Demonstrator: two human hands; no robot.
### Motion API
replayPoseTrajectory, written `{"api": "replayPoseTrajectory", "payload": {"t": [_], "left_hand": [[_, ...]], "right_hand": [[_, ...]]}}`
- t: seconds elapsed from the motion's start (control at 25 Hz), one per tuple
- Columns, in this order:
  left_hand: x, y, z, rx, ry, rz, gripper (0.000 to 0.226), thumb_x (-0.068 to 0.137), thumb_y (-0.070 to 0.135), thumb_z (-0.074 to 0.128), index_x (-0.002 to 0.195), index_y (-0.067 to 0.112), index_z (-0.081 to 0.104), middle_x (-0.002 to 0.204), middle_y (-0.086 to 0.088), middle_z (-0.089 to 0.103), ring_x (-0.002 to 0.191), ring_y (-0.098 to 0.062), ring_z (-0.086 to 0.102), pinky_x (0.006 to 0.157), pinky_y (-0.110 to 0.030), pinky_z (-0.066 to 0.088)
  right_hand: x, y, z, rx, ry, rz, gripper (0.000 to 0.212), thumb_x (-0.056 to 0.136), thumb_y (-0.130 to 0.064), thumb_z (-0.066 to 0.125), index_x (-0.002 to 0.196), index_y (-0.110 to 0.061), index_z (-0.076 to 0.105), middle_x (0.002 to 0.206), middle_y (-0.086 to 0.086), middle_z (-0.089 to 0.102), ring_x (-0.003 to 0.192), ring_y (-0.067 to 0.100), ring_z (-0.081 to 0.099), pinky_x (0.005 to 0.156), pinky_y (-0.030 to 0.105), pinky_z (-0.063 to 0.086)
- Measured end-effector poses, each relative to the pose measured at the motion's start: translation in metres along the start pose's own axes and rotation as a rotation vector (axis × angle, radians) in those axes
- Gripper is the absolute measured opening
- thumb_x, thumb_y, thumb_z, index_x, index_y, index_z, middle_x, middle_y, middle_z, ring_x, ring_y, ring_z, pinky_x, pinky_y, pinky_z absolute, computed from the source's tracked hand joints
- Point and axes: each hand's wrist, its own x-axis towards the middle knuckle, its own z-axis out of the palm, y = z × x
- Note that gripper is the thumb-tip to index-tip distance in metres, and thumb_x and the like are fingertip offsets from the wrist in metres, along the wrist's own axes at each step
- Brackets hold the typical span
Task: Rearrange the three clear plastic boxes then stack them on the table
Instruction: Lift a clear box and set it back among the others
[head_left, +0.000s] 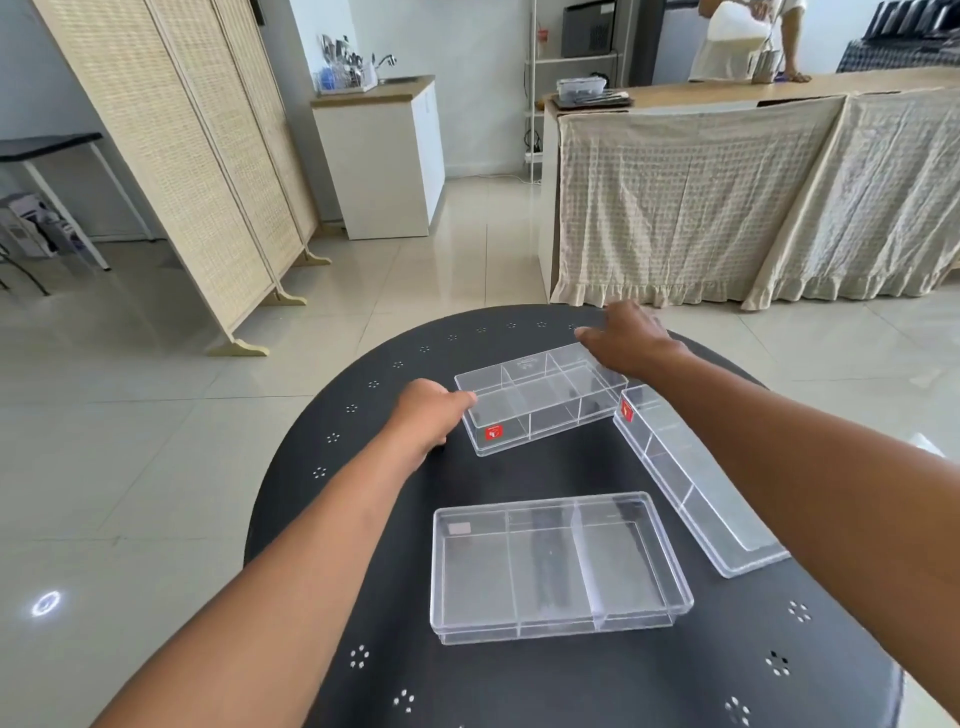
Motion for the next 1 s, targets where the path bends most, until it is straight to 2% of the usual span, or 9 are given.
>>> {"api": "replayPoseTrajectory", "payload": {"t": [0.08,0.16,0.28,0.4,0.56,0.64,0.72,0.88,1.0], "left_hand": [[0.013,-0.002,0.004,-0.001,-0.019,-0.019,0.028,0.067,0.034,0.068,0.086,0.014,0.059,0.083,-0.011,0.052,0.079,-0.025,0.051,0.080,-0.040,0.057],[0.022,-0.003,0.006,-0.082,-0.022,-0.051,0.019,0.073,0.022,0.071,0.086,0.012,0.061,0.088,-0.012,0.055,0.082,-0.025,0.051,0.076,-0.037,0.050],[0.032,0.001,0.011,-0.291,0.027,-0.128,0.008,0.083,0.003,0.067,0.089,0.006,0.063,0.095,-0.016,0.063,0.082,-0.028,0.060,0.078,-0.037,0.056],[0.025,0.007,0.012,-0.484,0.062,-0.178,0.020,0.083,-0.003,0.062,0.101,0.004,0.063,0.093,-0.012,0.066,0.075,-0.021,0.065,0.064,-0.031,0.053],[0.016,0.014,0.000,-0.634,0.129,-0.158,0.017,0.072,-0.003,0.061,0.082,0.011,0.062,0.095,-0.010,0.066,0.086,-0.026,0.063,0.077,-0.037,0.053],[0.009,0.023,-0.010,-0.646,0.164,-0.085,0.015,0.061,0.000,0.062,0.071,0.012,0.060,0.092,-0.012,0.060,0.086,-0.026,0.055,0.081,-0.041,0.051],[0.002,0.030,-0.023,-0.630,0.203,0.001,0.018,0.048,0.003,0.060,0.064,0.011,0.063,0.088,-0.013,0.055,0.085,-0.025,0.047,0.078,-0.042,0.042],[-0.004,0.025,-0.045,-0.567,0.208,0.105,0.055,0.068,-0.009,0.064,0.123,-0.003,0.070,0.114,-0.015,0.071,0.099,-0.026,0.063,0.099,-0.038,0.055],[-0.019,0.015,-0.045,-0.517,0.220,0.133,0.047,0.072,-0.010,0.064,0.117,0.001,0.072,0.119,-0.013,0.073,0.102,-0.025,0.066,0.094,-0.033,0.055]], "right_hand": [[0.019,0.001,0.007,-0.103,-0.095,0.041,0.053,0.102,-0.045,0.056,0.122,0.003,0.064,0.120,0.022,0.064,0.110,0.037,0.061,0.082,0.034,0.040],[0.031,0.005,0.013,-0.159,-0.170,0.069,0.053,0.104,-0.051,0.050,0.105,0.000,0.068,0.126,0.022,0.067,0.107,0.035,0.065,0.082,0.032,0.043],[0.049,0.015,0.019,-0.106,-0.234,0.118,0.049,0.099,-0.051,0.058,0.075,-0.009,0.059,0.089,0.016,0.070,0.069,0.029,0.063,0.071,0.032,0.047],[0.050,0.020,0.015,0.116,-0.291,0.183,0.037,0.088,-0.039,0.078,0.085,-0.006,0.061,0.074,0.014,0.058,0.063,0.027,0.055,0.061,0.033,0.048],[0.040,0.018,0.006,0.330,-0.206,0.141,0.047,0.077,-0.044,0.085,0.068,-0.012,0.051,0.065,0.013,0.050,0.061,0.026,0.047,0.061,0.036,0.042],[0.032,0.016,0.002,0.456,-0.201,0.072,0.047,0.065,-0.051,0.088,0.074,-0.014,0.059,0.074,0.015,0.054,0.072,0.028,0.049,0.069,0.042,0.043],[0.020,0.012,-0.004,0.613,-0.233,0.012,0.043,0.073,-0.038,0.091,0.093,-0.006,0.070,0.086,0.019,0.068,0.081,0.026,0.063,0.078,0.041,0.056],[-0.017,0.013,-0.005,0.687,-0.266,-0.043,0.045,0.082,-0.013,0.088,0.121,-0.004,0.067,0.107,0.009,0.069,0.103,0.019,0.070,0.093,0.036,0.059],[-0.037,0.012,0.004,0.703,-0.234,-0.072,0.055,0.077,-0.009,0.090,0.124,-0.013,0.063,0.112,0.010,0.068,0.108,0.024,0.071,0.102,0.040,0.056]]}}
